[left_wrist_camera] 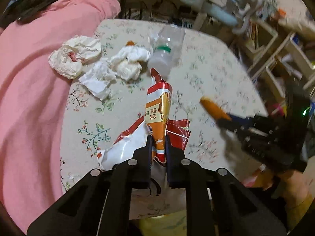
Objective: Collect trash
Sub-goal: 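Hold the chip bag in the left tool and carry it toward the yellow bowl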
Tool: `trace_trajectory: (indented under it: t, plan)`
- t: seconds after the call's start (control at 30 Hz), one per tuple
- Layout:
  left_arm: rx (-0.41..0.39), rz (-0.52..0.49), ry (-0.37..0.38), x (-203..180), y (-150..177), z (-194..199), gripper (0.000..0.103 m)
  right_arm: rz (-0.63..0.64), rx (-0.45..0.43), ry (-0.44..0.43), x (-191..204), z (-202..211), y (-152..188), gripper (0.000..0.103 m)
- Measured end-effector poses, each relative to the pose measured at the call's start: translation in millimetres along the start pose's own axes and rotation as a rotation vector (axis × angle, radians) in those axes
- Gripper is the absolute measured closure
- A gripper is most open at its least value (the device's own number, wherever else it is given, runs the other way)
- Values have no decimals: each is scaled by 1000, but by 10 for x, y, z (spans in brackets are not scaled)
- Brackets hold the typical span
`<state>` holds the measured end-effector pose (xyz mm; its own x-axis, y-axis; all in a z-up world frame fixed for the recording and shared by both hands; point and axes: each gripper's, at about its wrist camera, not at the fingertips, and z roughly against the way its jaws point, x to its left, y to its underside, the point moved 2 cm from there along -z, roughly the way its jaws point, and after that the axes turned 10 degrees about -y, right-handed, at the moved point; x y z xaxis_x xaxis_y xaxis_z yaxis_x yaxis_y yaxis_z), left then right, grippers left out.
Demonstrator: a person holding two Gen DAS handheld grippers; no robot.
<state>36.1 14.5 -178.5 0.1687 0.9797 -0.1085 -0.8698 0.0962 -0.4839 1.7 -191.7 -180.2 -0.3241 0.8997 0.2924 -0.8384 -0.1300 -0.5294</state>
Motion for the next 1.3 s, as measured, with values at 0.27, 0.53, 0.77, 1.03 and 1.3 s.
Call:
trace_trajectory:
  t: [0.27, 0.53, 0.77, 1.03, 1.3]
  plan:
    - [-72, 124, 144, 60, -91, 142, 92, -46, -40, -53, -16, 120, -15, 86]
    - [-11, 97, 36, 47, -52, -14, 81, -39, -26, -60, 34, 78, 3, 86]
    - [7, -7, -106, 33, -15, -27, 46, -43, -18, -62, 20, 79, 16, 86]
    - [86, -194, -155, -47, 121, -143, 38, -47, -11, -68, 4, 85, 33, 86]
    - [114, -276, -150, -172, 232, -214, 41, -45, -3, -69, 13, 68, 46, 86]
